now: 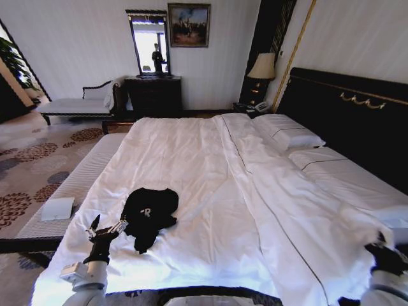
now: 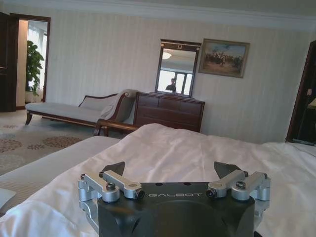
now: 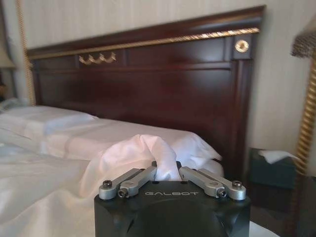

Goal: Fold the clothes on the bed.

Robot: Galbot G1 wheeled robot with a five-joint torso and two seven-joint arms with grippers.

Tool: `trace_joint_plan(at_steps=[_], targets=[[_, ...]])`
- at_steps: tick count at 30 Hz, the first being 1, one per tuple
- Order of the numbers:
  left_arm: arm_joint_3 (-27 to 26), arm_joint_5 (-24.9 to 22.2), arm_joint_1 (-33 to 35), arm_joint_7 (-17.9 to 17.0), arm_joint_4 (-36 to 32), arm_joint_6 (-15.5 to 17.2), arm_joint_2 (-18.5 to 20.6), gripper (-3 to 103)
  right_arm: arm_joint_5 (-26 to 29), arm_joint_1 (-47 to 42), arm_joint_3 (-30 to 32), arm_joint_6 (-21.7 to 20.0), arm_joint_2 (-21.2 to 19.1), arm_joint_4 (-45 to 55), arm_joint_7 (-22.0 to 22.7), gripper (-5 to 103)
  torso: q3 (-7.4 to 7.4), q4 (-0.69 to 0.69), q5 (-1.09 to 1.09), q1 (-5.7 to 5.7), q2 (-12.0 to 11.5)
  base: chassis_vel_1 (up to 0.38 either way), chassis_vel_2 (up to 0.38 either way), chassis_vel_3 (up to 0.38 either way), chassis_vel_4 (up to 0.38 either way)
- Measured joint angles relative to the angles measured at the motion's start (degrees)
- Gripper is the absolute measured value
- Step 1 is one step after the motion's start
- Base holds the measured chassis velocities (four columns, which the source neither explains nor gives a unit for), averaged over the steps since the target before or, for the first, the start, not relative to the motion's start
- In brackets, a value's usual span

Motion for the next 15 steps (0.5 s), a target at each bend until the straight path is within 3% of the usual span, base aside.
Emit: trace_joint_plan(at_steps=[15], targets=[[-0.29,-0.04,0.86,-0.06,0.06,-0.41,0.18,100,-0.01,2.52,3.77,0.82,-2.91,-10.3,1.07,1,0.0,0.03,0.0,0.0,0.0,0.0,0.0,0.0,0.0]])
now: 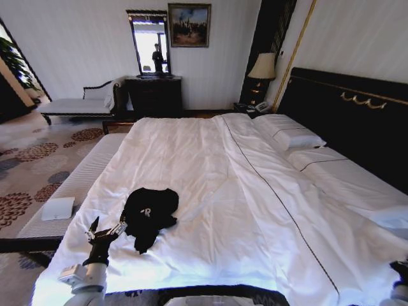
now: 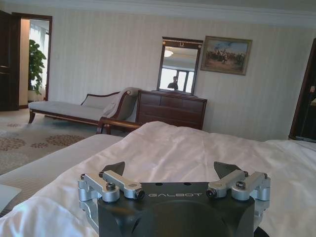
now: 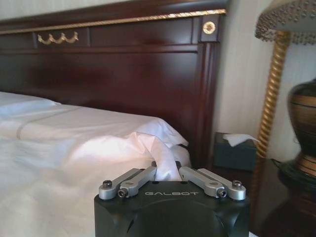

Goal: Fold the clothes on the bed.

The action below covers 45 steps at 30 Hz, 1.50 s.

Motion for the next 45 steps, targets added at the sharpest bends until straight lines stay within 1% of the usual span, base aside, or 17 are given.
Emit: trace_joint_plan(at_steps=[7,11,14,16,17,18,20,22,23,24,27,29,31,35,37,40,45], targets=[[0.13,0.29,-0.3,-0.41,-0.73,0.55,0.52,100,0.49,-1.35,0.39,4.93,0.23,-2.61,-2.81,1,0.0,-0.01,-0.01,0.0,0.0,0.0,0.0,0.0,0.0],[0.26,0.5,-0.27,-0.47,-0.97,0.68,0.58,100,0.82,-1.18,0.01,5.51,0.65,-2.57,-2.84,-1,0.0,-0.03,-0.02,0.0,0.0,0.0,0.0,0.0,0.0],[0.3,0.67,0.01,-0.51,-1.37,0.76,0.56,100,0.92,-0.95,-0.55,5.83,1.03,-1.82,-2.74,14,0.0,-0.07,-0.03,-0.01,0.0,0.0,0.0,0.0,0.0],[0.27,0.68,0.05,-0.51,-1.43,0.76,0.55,100,0.96,-0.93,-0.62,5.86,1.07,-1.69,-2.73,14,0.0,-0.07,-0.03,-0.01,0.0,0.0,0.0,0.0,0.0],[0.17,0.69,0.15,-0.52,-1.47,0.76,0.49,100,1.11,-0.91,-0.76,5.94,1.14,-1.38,-2.72,25,0.0,-0.05,-0.03,-0.01,0.01,0.0,0.0,0.0,0.0],[0.12,0.69,0.2,-0.53,-1.47,0.76,0.45,100,1.19,-0.91,-0.8,6.1,1.15,-1.25,-2.71,25,0.0,-0.05,-0.03,-0.01,0.01,0.0,0.0,0.0,0.0],[0.09,0.7,0.29,-0.53,-1.46,0.74,0.41,100,1.5,-0.92,-0.82,6.86,1.16,-1.03,-2.72,36,0.0,-0.05,-0.03,-0.01,0.01,0.0,0.0,0.0,0.0],[0.08,0.71,0.31,-0.53,-1.44,0.73,0.4,100,1.57,-0.93,-0.82,6.96,1.17,-0.97,-2.73,36,0.0,-0.05,-0.03,-0.01,0.0,0.0,0.0,0.0,0.0],[0.1,0.75,0.31,-0.54,-1.37,0.7,0.37,100,1.68,-1.02,-0.73,7.08,1.17,-0.79,-2.74,47,0.0,-0.04,-0.03,-0.01,0.0,0.0,0.0,0.0,0.0],[0.17,0.78,0.29,-0.54,-1.33,0.69,0.34,100,1.72,-1.09,-0.65,7.21,1.18,-0.72,-2.76,47,0.0,-0.04,-0.02,-0.01,0.01,0.0,0.0,0.0,0.0],[0.3,0.81,0.16,-0.54,-1.26,0.69,0.3,100,1.81,-1.36,-0.51,7.55,1.25,-0.5,-2.96,57,0.01,-0.04,-0.02,-0.01,0.01,0.0,0.0,0.0,0.0],[0.36,0.83,-0.07,-0.54,-1.09,0.69,0.31,100,1.84,-1.99,-0.5,8.38,1.58,0.18,-3.7,68,0.01,-0.04,-0.02,-0.01,0.0,0.0,0.0,0.0,0.0],[0.37,0.87,-0.14,-0.54,-0.96,0.67,0.45,100,1.79,-2.23,-0.69,8.76,1.79,0.47,-4.08,68,0.01,-0.04,-0.03,-0.01,0.01,0.0,0.0,0.0,0.0],[-0.02,0.92,-0.05,-0.52,-0.87,0.4,1.32,100,0.7,-2.96,-2.81,10.59,3.11,2.05,-5.72,90,0.0,-0.03,-0.01,-0.01,0.0,0.0,0.0,0.0,0.0],[-0.18,0.86,0.03,-0.52,-0.87,0.34,1.36,100,0.2,-3.25,-3.61,11.15,3.73,2.84,-6.22,90,0.01,-0.03,-0.02,-0.01,0.0,0.0,0.0,0.0,0.0],[-0.34,0.82,0.49,-0.45,-0.87,0.09,1.11,100,-3.68,-4.17,-7.17,13.43,6.52,5.73,-8.2,99,0.0,-0.03,-0.03,-0.01,0.0,0.0,0.0,0.0,0.0],[-0.12,1.17,0.91,-0.33,-1.09,-0.02,0.4,100,-8.47,-4.98,-12.73,14.4,9.75,8.58,-8.53,100,0.01,-0.02,-0.02,-0.01,0.0,0.0,0.0,0.0,0.0]])
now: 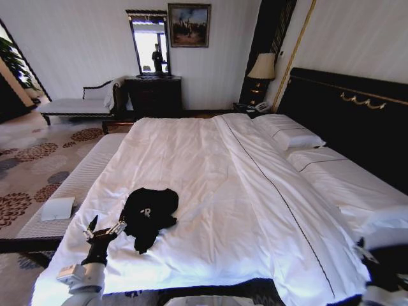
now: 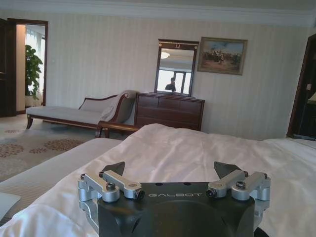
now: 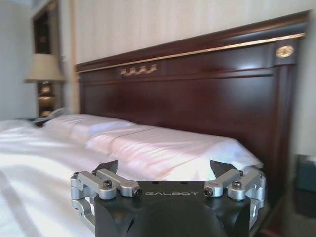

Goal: Fold the clothes on the bed.

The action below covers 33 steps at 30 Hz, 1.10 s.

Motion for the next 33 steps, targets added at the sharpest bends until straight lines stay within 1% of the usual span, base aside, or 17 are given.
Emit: trace_joint_plan(at_steps=[1,5,11,18,20,22,24,26,28,31,32,33], targets=[[0.0,0.0,0.0,0.0,0.0,0.0,0.0,100,0.0,0.0,0.0,0.0,0.0,0.0,0.0,100,0.0,0.0,0.0,0.0,0.0,0.0,0.0,0.0,0.0],[-0.01,0.1,0.05,0.03,0.01,-0.06,-0.2,100,-3.72,-1.22,-4.79,0.78,2.46,2.2,-0.01,100,0.0,-0.01,0.02,0.0,0.0,0.023,0.028,-0.022,-0.033],[0.34,0.25,-0.44,0.02,0.22,0.09,-0.18,100,-5.91,-3.1,-7.39,1.5,2.69,4.01,0.01,100,0.0,0.0,0.0,0.0,0.0,0.117,0.112,-0.117,-0.134],[0.72,0.62,-0.85,-0.11,0.35,0.35,-0.27,100,-6.22,-4.02,-8.54,2.42,2.71,4.97,0.0,100,-0.01,-0.01,0.0,0.0,0.0,0.22,0.24,-0.216,-0.237],[0.67,0.62,-0.8,-0.2,0.51,0.36,-0.27,100,-6.15,-4.26,-9.97,4.4,3.0,5.29,-0.48,100,-0.01,0.0,-0.01,0.01,0.0,0.255,0.238,-0.237,-0.241],[0.62,0.62,-0.77,-0.23,0.53,0.35,-0.27,100,-6.17,-4.32,-10.29,4.73,3.01,5.34,-0.56,100,-0.01,0.0,-0.01,0.01,0.0,0.179,0.214,-0.213,-0.228],[0.47,0.53,-0.65,-0.24,0.55,0.31,-0.31,100,-6.6,-5.08,-12.29,5.93,3.0,5.99,-0.99,100,-0.02,-0.02,-0.04,0.0,0.01,0.132,0.134,-0.116,-0.168],[0.47,0.51,-0.6,-0.23,0.55,0.3,-0.34,100,-7.13,-5.39,-12.88,6.14,3.0,6.18,-1.18,100,-0.02,-0.02,-0.04,0.0,0.01,0.085,0.007,-0.074,-0.133],[0.43,0.48,-0.44,-0.22,0.61,0.22,-0.43,100,-9.67,-6.26,-14.69,6.43,2.93,6.51,-1.64,100,-0.01,0.01,-0.01,0.0,0.01,0.0,0.0,0.0,0.0],[0.48,0.48,-0.36,-0.16,0.61,0.18,-0.6,100,-12.01,-7.22,-16.16,6.58,2.85,6.64,-1.97,100,0.0,0.0,0.06,0.0,0.0,0.0,0.0,0.0,0.0],[0.48,0.48,-0.36,-0.16,0.61,0.18,-0.6,100,-12.01,-7.22,-16.16,6.58,2.85,6.64,-1.97,100,0.0,0.0,0.06,0.0,0.0,0.0,0.0,0.0,0.0],[0.51,0.55,-0.37,-0.13,0.61,0.18,-0.75,100,-13.38,-7.54,-16.66,6.6,2.82,6.65,-1.98,100,0.01,-0.01,0.04,0.01,0.0,-0.065,-0.038,0.06,0.04]])
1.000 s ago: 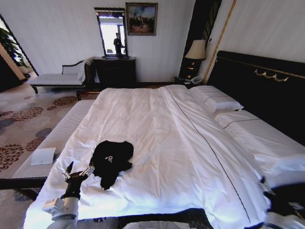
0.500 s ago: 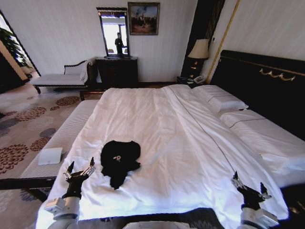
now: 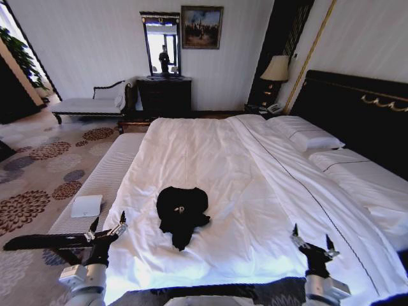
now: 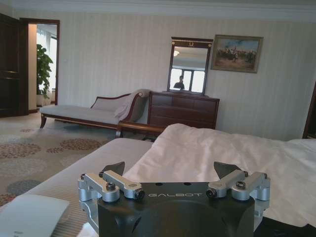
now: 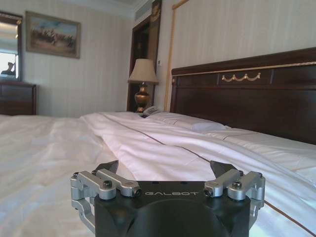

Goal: Fold the clothes on the bed.

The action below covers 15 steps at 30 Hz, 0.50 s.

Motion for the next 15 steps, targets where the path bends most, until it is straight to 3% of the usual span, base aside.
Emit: trace_joint_plan(at_steps=[15], targets=[[-0.1,0.1,0.06,0.2,-0.42,-0.1,-0.59,100,0.23,-0.65,-0.63,1.06,-0.06,0.4,-0.3,100,-0.01,0.0,-0.05,-0.01,0.01,0.061,0.05,-0.054,-0.048]])
